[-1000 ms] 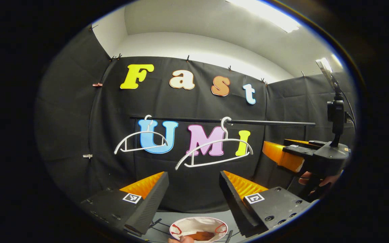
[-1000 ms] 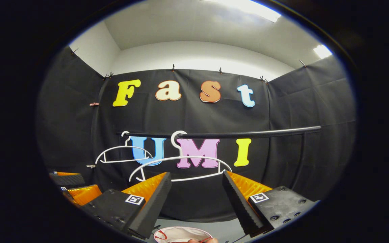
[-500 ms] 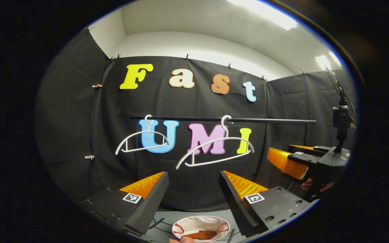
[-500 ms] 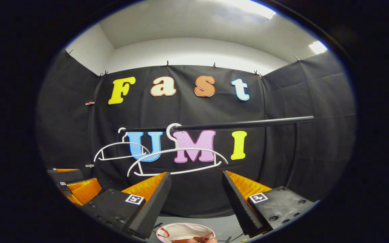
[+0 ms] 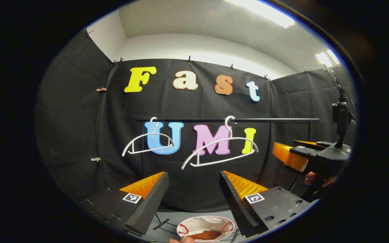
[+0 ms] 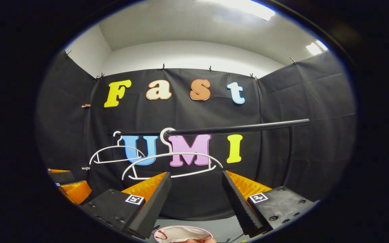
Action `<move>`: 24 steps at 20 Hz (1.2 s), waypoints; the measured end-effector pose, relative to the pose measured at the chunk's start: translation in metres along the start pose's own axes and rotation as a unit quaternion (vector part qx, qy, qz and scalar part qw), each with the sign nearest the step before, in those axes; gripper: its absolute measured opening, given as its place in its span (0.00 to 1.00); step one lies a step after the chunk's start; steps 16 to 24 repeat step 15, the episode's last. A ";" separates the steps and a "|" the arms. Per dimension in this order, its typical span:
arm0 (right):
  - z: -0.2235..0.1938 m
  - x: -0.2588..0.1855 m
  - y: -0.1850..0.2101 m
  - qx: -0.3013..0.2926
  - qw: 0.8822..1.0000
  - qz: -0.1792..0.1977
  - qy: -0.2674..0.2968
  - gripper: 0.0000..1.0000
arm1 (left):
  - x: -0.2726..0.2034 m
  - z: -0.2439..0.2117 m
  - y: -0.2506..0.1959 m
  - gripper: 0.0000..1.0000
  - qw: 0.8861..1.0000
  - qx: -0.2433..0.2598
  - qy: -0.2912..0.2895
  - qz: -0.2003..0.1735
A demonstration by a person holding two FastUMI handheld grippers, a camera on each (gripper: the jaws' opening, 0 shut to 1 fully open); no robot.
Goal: Grasp the clothes on the hanger with both hands and then place them into the laundry hamper below.
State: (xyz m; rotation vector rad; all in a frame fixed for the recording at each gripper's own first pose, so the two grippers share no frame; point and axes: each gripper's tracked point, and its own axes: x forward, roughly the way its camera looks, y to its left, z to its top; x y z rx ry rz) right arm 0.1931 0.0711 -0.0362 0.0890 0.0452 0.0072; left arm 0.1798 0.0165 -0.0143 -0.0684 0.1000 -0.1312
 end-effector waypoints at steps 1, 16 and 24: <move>-0.001 0.000 0.003 -0.002 1.000 0.003 0.003 0.97 | -0.001 0.000 0.000 0.95 1.000 0.000 0.001 0.000; 0.002 -0.007 0.010 -0.008 1.000 0.004 -0.004 0.97 | -0.003 -0.012 -0.005 0.95 1.000 0.004 0.010 -0.013; 0.002 -0.007 0.010 -0.008 1.000 0.004 -0.004 0.97 | -0.003 -0.012 -0.005 0.95 1.000 0.004 0.010 -0.013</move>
